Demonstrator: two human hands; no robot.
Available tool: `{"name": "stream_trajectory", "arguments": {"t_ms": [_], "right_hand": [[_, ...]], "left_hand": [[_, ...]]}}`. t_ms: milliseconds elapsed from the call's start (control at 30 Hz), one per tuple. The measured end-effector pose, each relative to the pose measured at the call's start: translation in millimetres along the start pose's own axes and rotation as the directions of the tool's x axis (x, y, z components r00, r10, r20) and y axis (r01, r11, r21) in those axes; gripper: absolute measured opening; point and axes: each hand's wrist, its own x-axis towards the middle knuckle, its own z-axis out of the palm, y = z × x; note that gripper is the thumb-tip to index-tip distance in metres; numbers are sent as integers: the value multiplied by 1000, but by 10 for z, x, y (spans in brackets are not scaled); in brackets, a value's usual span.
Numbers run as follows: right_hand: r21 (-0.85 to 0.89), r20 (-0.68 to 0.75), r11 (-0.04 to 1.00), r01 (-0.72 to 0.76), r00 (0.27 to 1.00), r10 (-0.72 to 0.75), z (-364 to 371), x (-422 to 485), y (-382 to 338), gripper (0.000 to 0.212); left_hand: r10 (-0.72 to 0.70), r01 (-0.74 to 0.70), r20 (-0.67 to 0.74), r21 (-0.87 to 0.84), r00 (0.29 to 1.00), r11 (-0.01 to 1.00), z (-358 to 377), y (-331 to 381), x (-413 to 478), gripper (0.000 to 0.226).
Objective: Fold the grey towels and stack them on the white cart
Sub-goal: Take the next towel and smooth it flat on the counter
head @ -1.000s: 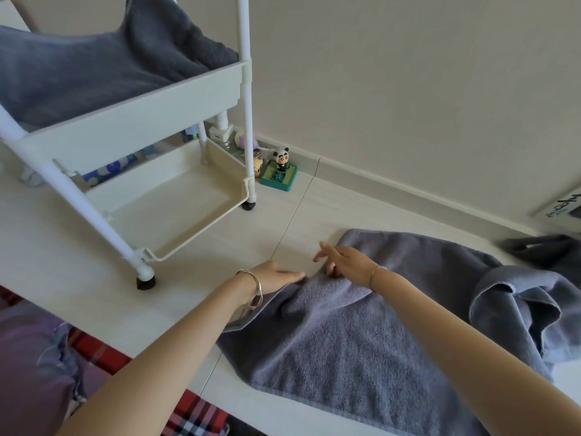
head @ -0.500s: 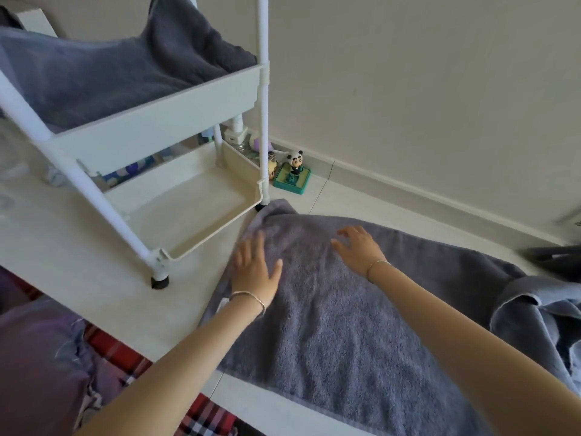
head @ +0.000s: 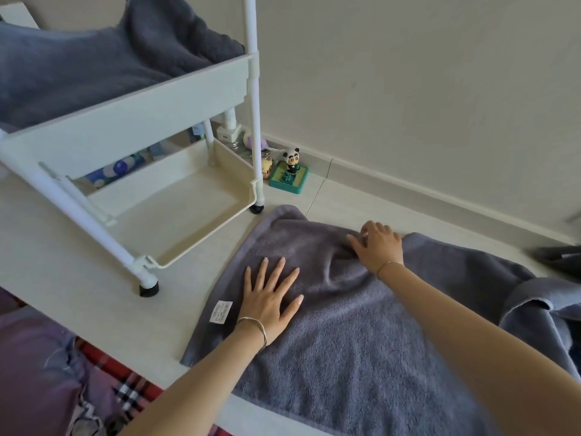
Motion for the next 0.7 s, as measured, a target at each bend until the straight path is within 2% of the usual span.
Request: {"name": "stream_trajectory", "arguments": {"t_ms": [33, 167, 233, 333, 367, 433, 500, 567, 600, 633, 700], "right_hand": [[16, 14, 1000, 7, 1000, -7, -5, 39, -6, 49], [-46, 229, 999, 22, 973, -11, -44, 213, -126, 65], [-46, 342, 999, 9, 940, 7, -141, 269, -223, 63], [138, 516, 990, 3, 854, -74, -289, 302, -323, 43], [243, 514, 970, 12, 846, -139, -321, 315, -347, 31], [482, 370, 876, -3, 907, -201, -383, 331, -383, 21], [680, 173, 731, -56, 981, -85, -438, 338, -374, 26], [780, 108, 614, -120, 992, 58, -464, 334, -283, 24], [783, 106, 605, -146, 989, 101, -489, 300, -174, 22], [750, 103, 642, -157, 987, 121, -497, 261, -61, 24], [595, 53, 791, -140, 989, 136, -544, 129, 259, 29]], "left_hand": [[-5, 5, 4, 2, 1000, 1000, -5, 3, -3, 60], [-10, 10, 1, 13, 1000, 1000, 14, 4, 0, 61], [-13, 12, 4, 12, 1000, 1000, 17, 1, 0, 61], [-8, 8, -6, 12, 1000, 1000, 5, 6, -3, 62], [-6, 6, -14, 18, 1000, 1000, 8, 3, -2, 62], [-6, 6, -9, 15, 1000, 1000, 13, 4, 3, 62], [0, 0, 6, 15, 1000, 1000, 16, 4, 8, 62], [-8, 8, 34, 0, 999, 1000, 14, 8, 11, 63], [-11, 12, 42, -14, 999, 1000, -5, 37, 28, 64], [-21, 22, 32, -32, 999, 999, -6, 61, 44, 64], [-14, 15, 11, -75, 1000, 997, -71, 189, 85, 68]]}}
